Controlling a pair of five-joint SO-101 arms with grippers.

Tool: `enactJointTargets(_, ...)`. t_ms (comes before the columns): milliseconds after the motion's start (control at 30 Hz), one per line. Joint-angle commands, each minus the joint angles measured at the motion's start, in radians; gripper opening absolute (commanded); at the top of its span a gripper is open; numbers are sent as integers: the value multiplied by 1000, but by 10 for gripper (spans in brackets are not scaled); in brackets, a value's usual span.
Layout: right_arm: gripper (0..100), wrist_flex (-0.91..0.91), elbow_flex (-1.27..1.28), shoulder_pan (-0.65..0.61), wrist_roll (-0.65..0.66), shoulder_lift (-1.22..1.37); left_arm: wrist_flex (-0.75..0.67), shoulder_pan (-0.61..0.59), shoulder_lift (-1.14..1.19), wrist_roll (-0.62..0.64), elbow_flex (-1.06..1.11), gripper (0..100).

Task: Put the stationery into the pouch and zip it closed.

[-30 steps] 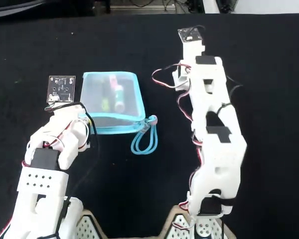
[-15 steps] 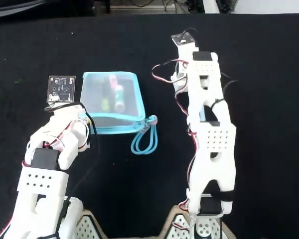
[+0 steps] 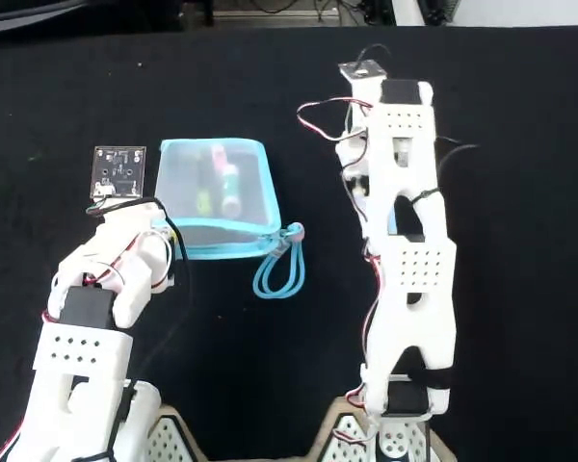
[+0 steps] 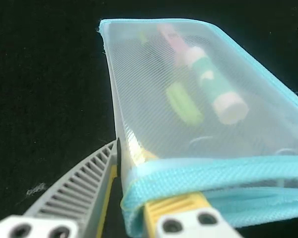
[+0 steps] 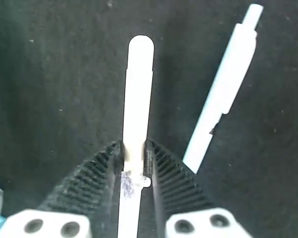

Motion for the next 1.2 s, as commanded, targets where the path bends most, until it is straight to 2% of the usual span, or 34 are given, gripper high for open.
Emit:
enactJointTargets(0, 11, 38, 45, 35, 8, -27, -2, -7, 0, 9, -15, 30)
enactJointTargets(200, 11, 12, 225, 28, 54, -102, -3, -7, 0, 9, -15, 30)
enactJointTargets(333, 11, -46, 432, 29, 92, -223, -3, -7, 0, 9, -15, 30)
enactJointTargets(567, 11, -370, 1009, 28, 112, -570, -5, -7, 0, 9, -15, 30)
enactJointTargets(667, 16, -466, 1164, 12, 109, -720, -2, -7, 0, 9, -15, 30)
enactJointTargets(867, 200, -552, 1158, -20, 106, -828, -2, -7, 0, 9, -15, 30)
enactJointTargets(1167, 173, -635, 1013, -71, 106, -610, -2, -7, 0, 9, -15, 30)
